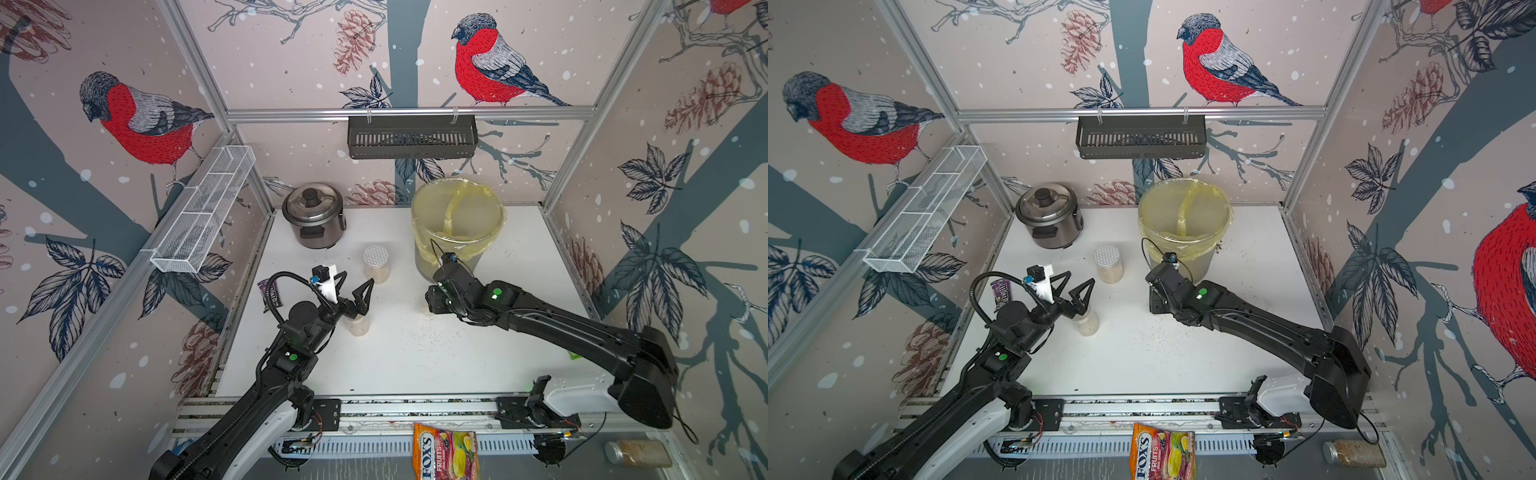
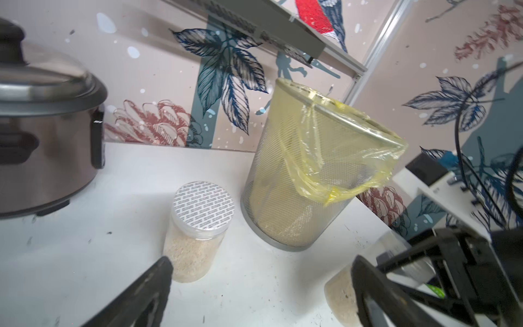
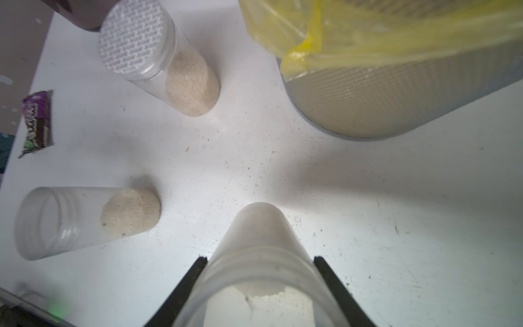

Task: Empty moldy rice from jars
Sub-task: Pick up the jar from the center of the board.

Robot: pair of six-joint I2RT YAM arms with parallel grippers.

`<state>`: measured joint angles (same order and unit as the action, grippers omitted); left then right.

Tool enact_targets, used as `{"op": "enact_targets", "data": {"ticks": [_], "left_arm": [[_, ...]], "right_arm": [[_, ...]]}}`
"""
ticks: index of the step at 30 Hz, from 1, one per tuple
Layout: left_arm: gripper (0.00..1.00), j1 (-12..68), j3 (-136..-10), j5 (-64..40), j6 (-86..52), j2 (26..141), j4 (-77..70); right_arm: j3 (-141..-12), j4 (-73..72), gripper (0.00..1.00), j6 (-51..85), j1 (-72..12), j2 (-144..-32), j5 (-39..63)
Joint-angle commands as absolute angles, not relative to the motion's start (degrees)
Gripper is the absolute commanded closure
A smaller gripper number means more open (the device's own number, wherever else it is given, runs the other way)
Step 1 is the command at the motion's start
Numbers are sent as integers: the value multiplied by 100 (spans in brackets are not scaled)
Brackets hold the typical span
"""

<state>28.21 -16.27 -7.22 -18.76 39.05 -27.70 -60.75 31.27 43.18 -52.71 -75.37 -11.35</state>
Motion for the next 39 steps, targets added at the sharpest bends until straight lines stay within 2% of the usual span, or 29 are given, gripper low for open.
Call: {"op": "enact_targets", "data": {"ticks": [1,6,15,34,39], "left_arm": [[3,3393,-1823,-352,-857,3988,-3233],[2,4111,-2189,-415,-59,4344,-3315],[3,4328,-2703,-1377,277,5180,-3263],[3,4611,-3066,-1494,1302,5904,-2958],[5,4614,-3126,-1472,1462,6118,-2901]], "right_arm": [[-6197,3211,59,3880,-5141,-7273,-863],[-6397,3217,59,3343,-4761,-6817,-595],[-6754,3185,59,2929,-4589,-6750,317],[-7167,2965,58,2723,-4372,-7086,1780],[-7320,3193,58,2631,-4324,-7111,1807]]}}
